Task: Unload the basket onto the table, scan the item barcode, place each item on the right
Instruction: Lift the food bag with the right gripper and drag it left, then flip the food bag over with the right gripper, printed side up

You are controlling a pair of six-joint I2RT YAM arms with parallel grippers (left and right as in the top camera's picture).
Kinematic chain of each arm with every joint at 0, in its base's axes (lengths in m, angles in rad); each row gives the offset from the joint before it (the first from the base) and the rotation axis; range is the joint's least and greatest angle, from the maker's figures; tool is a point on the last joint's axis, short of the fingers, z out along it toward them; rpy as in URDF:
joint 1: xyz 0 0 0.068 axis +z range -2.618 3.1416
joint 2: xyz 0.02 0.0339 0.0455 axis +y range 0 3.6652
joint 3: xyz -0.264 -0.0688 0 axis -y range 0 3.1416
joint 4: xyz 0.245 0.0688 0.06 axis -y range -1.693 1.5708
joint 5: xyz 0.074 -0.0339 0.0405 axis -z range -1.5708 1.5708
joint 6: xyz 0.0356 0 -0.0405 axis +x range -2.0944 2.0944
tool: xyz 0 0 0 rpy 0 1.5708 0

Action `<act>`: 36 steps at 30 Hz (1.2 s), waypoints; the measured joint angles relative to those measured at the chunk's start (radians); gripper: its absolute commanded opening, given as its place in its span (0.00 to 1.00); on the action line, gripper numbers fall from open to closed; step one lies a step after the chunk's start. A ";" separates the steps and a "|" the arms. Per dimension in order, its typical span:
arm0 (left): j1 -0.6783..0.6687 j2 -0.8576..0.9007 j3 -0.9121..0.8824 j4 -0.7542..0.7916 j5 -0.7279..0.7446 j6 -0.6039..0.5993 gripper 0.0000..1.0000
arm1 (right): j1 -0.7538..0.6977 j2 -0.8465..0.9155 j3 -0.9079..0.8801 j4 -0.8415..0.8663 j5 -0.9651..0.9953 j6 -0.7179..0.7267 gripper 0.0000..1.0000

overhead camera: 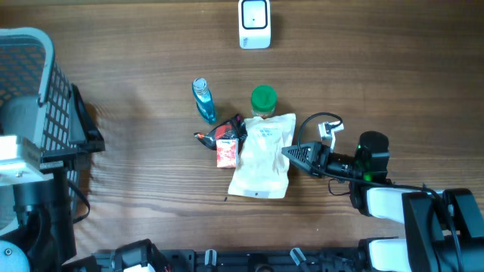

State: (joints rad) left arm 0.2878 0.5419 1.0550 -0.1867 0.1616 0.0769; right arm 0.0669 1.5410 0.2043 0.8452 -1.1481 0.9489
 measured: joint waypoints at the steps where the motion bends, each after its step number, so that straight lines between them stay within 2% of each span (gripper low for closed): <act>1: 0.000 0.000 0.000 0.000 0.000 0.000 1.00 | 0.000 0.000 0.000 -0.048 0.000 0.020 1.00; 5: 0.000 0.000 0.000 -0.002 0.000 0.000 1.00 | 0.001 -0.011 0.018 -0.514 0.074 -0.056 1.00; 7: 0.000 0.000 0.000 -0.003 0.000 0.000 1.00 | 0.002 -0.031 0.049 -0.664 0.084 -0.104 1.00; 9: 0.000 0.000 0.000 -0.003 0.000 0.000 1.00 | 0.002 -0.039 0.061 -0.735 0.087 -0.140 1.00; 12: 0.000 0.000 0.000 -0.003 0.000 0.000 1.00 | 0.011 -0.043 0.066 -0.772 0.079 -0.164 1.00; 14: 0.000 0.000 0.000 -0.003 0.000 0.000 1.00 | 0.044 -0.043 0.065 -0.742 0.084 -0.124 1.00; 17: 0.000 0.000 0.000 -0.003 0.000 0.000 1.00 | 0.127 -0.042 0.053 -0.625 0.126 -0.010 1.00; 23: 0.000 0.000 0.000 -0.003 0.000 0.000 1.00 | 0.221 -0.042 0.051 -0.525 0.218 0.238 0.99; 26: 0.000 0.000 0.000 -0.003 0.000 0.000 1.00 | 0.277 -0.042 0.052 -0.472 0.291 0.341 0.90; 28: 0.000 0.000 0.000 -0.004 0.000 0.000 1.00 | 0.309 -0.043 0.051 -0.457 0.349 0.415 0.76; 30: 0.000 0.000 0.000 -0.005 0.000 0.000 1.00 | 0.322 -0.042 0.050 -0.446 0.408 0.454 0.51; 31: 0.000 0.000 0.000 -0.006 0.000 0.000 1.00 | 0.326 -0.040 0.050 -0.443 0.437 0.465 0.47; 32: 0.000 0.000 0.000 -0.008 0.000 0.000 1.00 | 0.327 -0.037 0.045 -0.436 0.476 0.470 0.33; 34: 0.000 0.000 0.000 -0.010 0.000 0.000 1.00 | 0.328 -0.033 0.042 -0.417 0.541 0.464 0.12; 35: 0.000 0.000 0.000 -0.011 0.000 0.000 1.00 | 0.326 -0.033 0.041 -0.408 0.557 0.465 0.05; 36: 0.000 0.000 0.000 -0.011 0.000 0.000 1.00 | 0.325 -0.033 0.042 -0.397 0.571 0.461 0.05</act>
State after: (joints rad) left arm 0.2878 0.5419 1.0550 -0.1974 0.1616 0.0769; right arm 0.3923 1.5078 0.2462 0.4484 -0.5770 1.4097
